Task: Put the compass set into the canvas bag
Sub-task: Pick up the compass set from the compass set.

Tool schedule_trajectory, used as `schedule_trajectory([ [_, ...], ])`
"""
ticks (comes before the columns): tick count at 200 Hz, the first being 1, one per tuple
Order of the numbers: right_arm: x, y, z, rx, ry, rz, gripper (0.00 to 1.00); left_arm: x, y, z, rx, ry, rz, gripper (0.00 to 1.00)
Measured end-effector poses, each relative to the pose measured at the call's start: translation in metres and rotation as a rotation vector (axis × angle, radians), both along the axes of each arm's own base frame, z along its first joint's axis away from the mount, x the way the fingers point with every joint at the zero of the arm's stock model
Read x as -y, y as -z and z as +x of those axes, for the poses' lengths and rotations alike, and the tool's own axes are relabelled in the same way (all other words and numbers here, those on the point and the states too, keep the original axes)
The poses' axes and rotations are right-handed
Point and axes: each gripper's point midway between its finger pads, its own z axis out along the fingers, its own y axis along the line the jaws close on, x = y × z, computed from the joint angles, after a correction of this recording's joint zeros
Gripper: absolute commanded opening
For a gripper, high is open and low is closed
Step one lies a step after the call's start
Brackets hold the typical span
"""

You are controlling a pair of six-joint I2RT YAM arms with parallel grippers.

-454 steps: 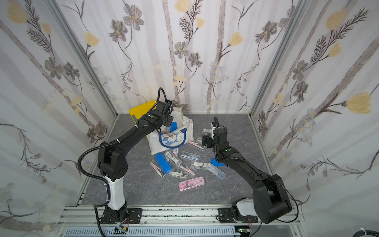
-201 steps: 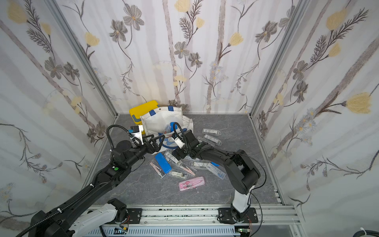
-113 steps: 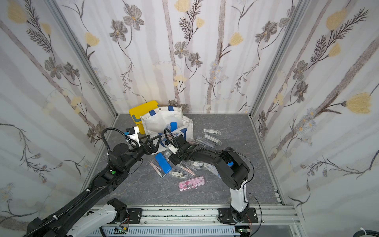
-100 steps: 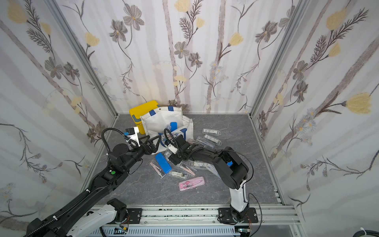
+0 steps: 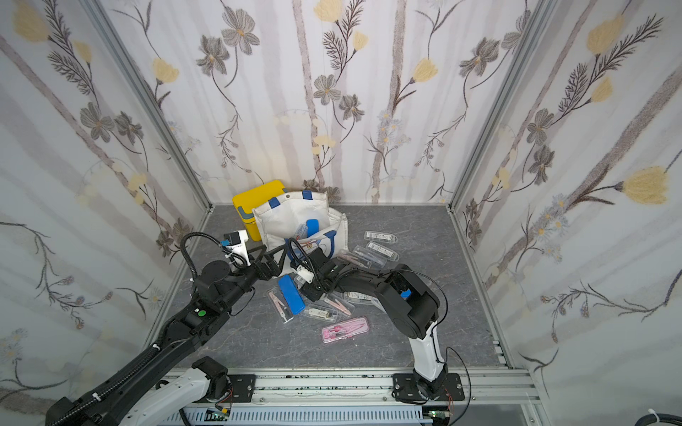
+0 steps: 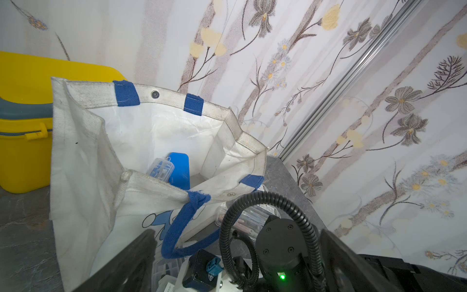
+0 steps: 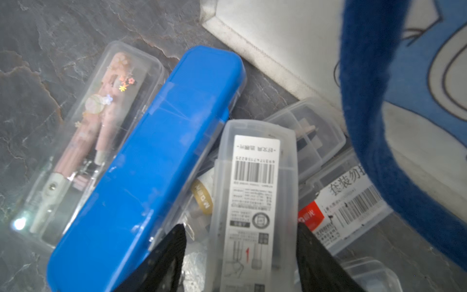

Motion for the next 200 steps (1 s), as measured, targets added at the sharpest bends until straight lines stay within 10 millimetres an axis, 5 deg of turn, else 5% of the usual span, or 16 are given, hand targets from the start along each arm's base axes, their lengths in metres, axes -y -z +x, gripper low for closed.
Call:
schedule_trajectory([
  [76, -0.003, 0.000, 0.000, -0.001, -0.005, 0.006, 0.42, -0.003, 0.001, -0.001, -0.001, -0.015, 0.006, 1.00],
  [122, -0.002, -0.005, -0.001, 0.006, -0.008, 0.010, 0.41, -0.005, 0.004, -0.002, -0.008, -0.022, 0.012, 1.00],
  [159, -0.004, -0.028, -0.005, 0.038, -0.038, 0.055, 0.41, -0.011, 0.000, -0.004, 0.009, -0.047, 0.004, 1.00],
  [200, -0.015, -0.075, -0.016, 0.088, -0.133, 0.161, 0.41, -0.032, -0.009, -0.007, 0.041, -0.143, -0.016, 1.00],
])
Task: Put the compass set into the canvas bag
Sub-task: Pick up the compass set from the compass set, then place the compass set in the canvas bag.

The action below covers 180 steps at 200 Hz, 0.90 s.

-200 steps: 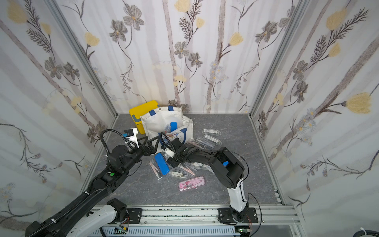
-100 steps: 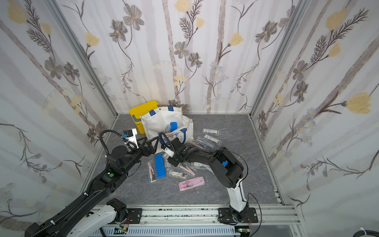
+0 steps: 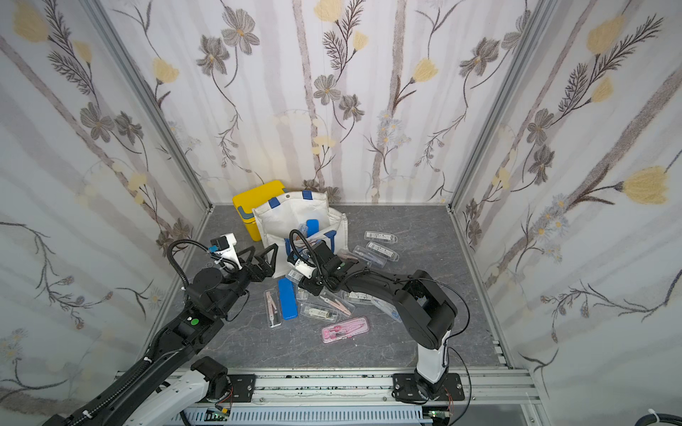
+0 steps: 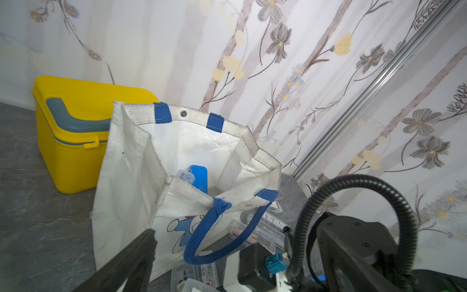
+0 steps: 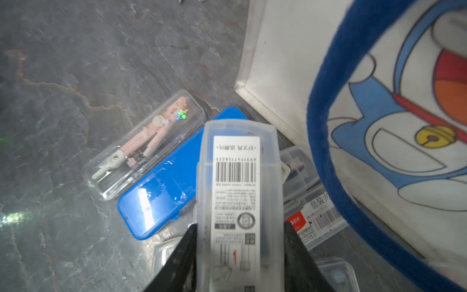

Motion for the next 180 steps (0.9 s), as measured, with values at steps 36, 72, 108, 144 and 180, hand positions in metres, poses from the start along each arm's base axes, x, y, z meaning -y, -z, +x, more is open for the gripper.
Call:
schedule_trajectory([
  [36, -0.015, -0.046, -0.012, 0.062, -0.103, 0.096, 0.41, -0.020, -0.013, -0.006, 0.043, -0.085, -0.028, 1.00],
  [72, -0.028, -0.094, -0.003, 0.154, -0.158, 0.170, 0.42, -0.025, -0.016, -0.011, 0.061, -0.098, -0.036, 1.00],
  [108, -0.034, -0.143, 0.023, 0.247, -0.178, 0.232, 0.42, -0.025, -0.011, -0.011, 0.056, -0.096, -0.030, 1.00],
  [144, -0.022, -0.171, 0.082, 0.301, -0.132, 0.265, 0.42, -0.022, 0.000, -0.008, 0.032, -0.088, -0.017, 1.00],
  [180, -0.014, -0.173, 0.135, 0.318, -0.082, 0.275, 0.41, -0.020, 0.003, -0.007, 0.024, -0.082, -0.013, 1.00],
])
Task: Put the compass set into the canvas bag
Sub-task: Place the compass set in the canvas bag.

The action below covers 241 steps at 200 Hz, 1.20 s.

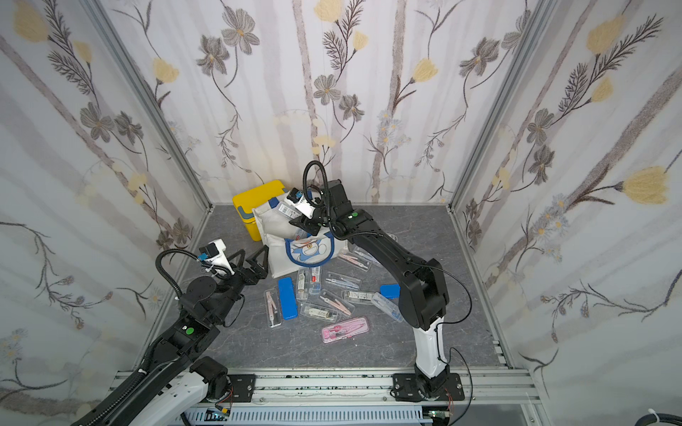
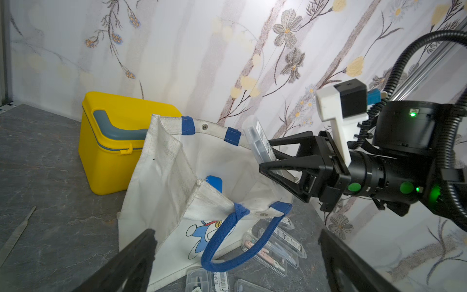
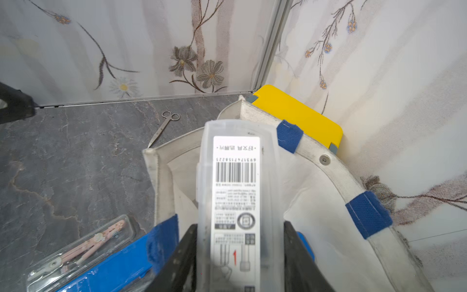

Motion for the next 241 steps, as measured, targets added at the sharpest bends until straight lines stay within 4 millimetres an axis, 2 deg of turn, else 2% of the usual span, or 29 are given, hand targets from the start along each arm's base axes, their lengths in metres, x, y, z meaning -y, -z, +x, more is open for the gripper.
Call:
schedule_trajectory([
  [41, 0.002, 0.034, 0.038, -0.024, 0.034, -0.037, 0.42, -0.003, -0.001, -0.002, 0.004, -0.009, -0.008, 1.00],
  [79, -0.003, 0.068, 0.056, -0.028, 0.046, -0.096, 0.42, -0.005, 0.001, -0.004, 0.002, -0.011, -0.027, 1.00],
  [155, 0.002, 0.132, 0.078, -0.027, 0.104, -0.230, 0.43, -0.005, 0.009, -0.005, -0.019, -0.012, -0.041, 1.00],
  [241, 0.002, 0.175, 0.083, 0.047, 0.146, -0.396, 0.45, -0.006, 0.013, -0.005, -0.028, -0.016, -0.036, 1.00],
])
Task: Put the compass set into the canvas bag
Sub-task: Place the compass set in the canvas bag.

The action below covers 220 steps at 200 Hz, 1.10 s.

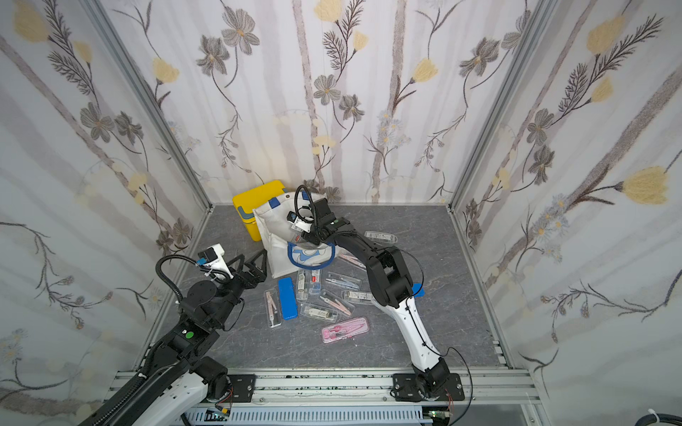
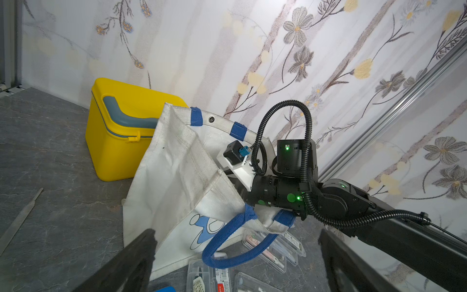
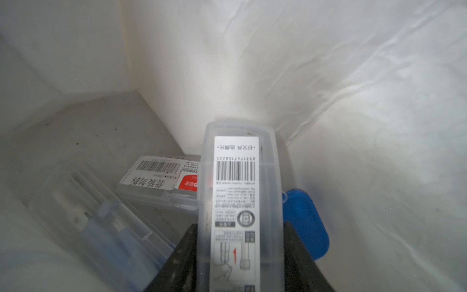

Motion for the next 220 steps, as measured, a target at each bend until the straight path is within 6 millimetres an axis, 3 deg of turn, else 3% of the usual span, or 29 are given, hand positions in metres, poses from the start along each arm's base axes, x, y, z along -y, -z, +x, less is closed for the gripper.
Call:
schedule_trajectory([
  [54, 0.000, 0.000, 0.001, 0.020, 0.006, -0.021, 0.54, -0.001, 0.000, 0.000, 0.000, -0.003, 0.000, 1.00],
  [111, 0.002, -0.021, 0.006, 0.055, 0.041, 0.007, 0.74, -0.001, 0.000, 0.000, -0.002, -0.003, -0.003, 1.00],
  [138, 0.002, -0.034, 0.007, 0.067, 0.056, 0.032, 0.90, -0.003, 0.003, 0.000, -0.016, -0.017, -0.004, 1.00],
  [150, 0.002, -0.046, 0.008, 0.075, 0.068, 0.059, 1.00, -0.005, 0.004, 0.001, -0.024, -0.028, -0.005, 1.00],
  [220, 0.004, -0.147, 0.003, 0.166, 0.127, 0.273, 0.99, -0.020, 0.018, 0.008, -0.116, -0.135, 0.027, 1.00],
])
